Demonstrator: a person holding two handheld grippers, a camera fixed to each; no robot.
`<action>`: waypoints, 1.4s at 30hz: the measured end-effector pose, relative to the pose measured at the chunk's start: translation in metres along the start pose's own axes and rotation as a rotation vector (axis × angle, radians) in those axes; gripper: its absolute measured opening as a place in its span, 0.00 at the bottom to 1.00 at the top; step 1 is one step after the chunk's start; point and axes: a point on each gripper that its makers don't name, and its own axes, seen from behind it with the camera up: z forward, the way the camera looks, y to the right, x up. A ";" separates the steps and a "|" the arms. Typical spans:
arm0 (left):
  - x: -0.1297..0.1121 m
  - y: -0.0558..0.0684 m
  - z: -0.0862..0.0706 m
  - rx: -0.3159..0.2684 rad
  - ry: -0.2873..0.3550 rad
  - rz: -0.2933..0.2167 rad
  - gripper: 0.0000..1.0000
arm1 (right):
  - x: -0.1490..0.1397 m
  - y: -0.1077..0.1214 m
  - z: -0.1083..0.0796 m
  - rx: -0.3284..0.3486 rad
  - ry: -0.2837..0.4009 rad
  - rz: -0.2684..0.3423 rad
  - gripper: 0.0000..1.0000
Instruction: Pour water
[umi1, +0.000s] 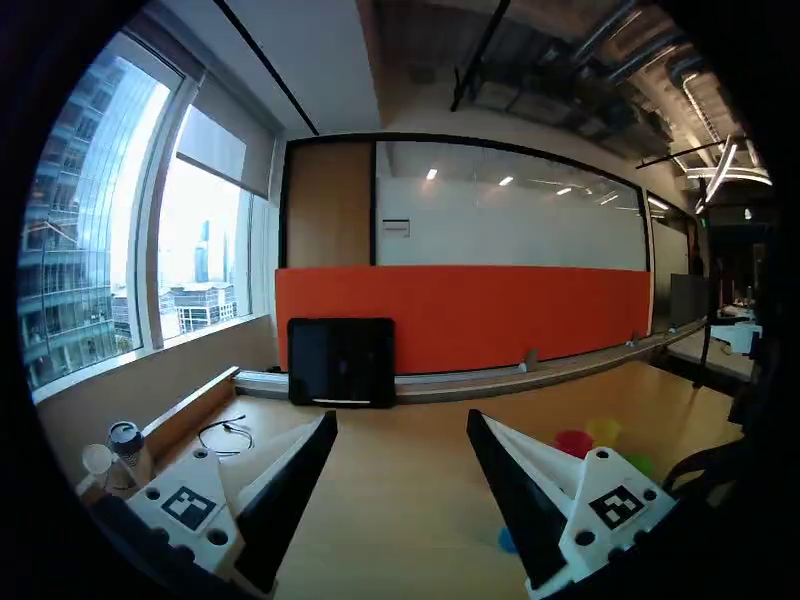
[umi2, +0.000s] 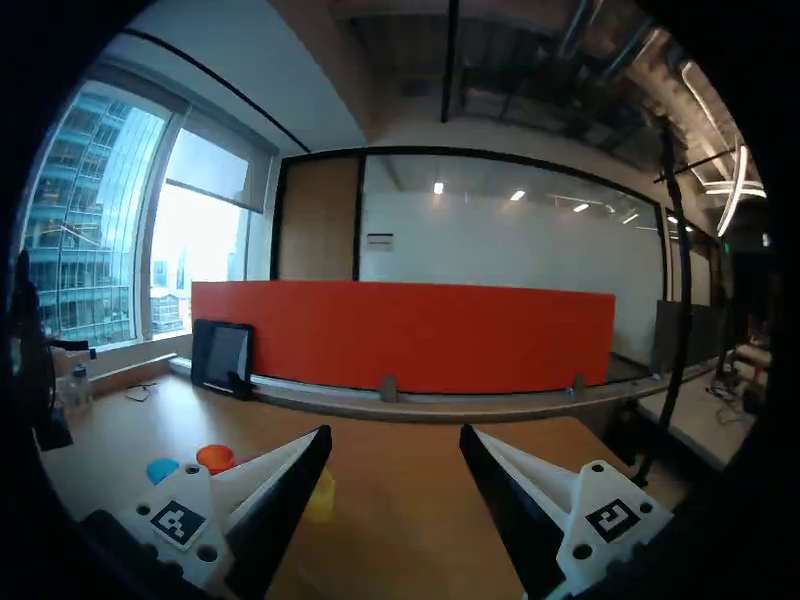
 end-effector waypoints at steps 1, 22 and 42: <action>0.007 0.001 0.000 -0.005 0.004 -0.003 0.96 | 0.005 -0.001 0.001 0.006 0.000 0.001 0.99; 0.088 0.023 0.000 -0.115 0.023 -0.003 0.96 | 0.060 -0.013 0.002 0.064 0.003 -0.001 0.99; 0.099 0.057 0.001 -0.328 0.025 0.010 0.96 | 0.072 -0.062 -0.010 0.347 0.043 -0.047 0.99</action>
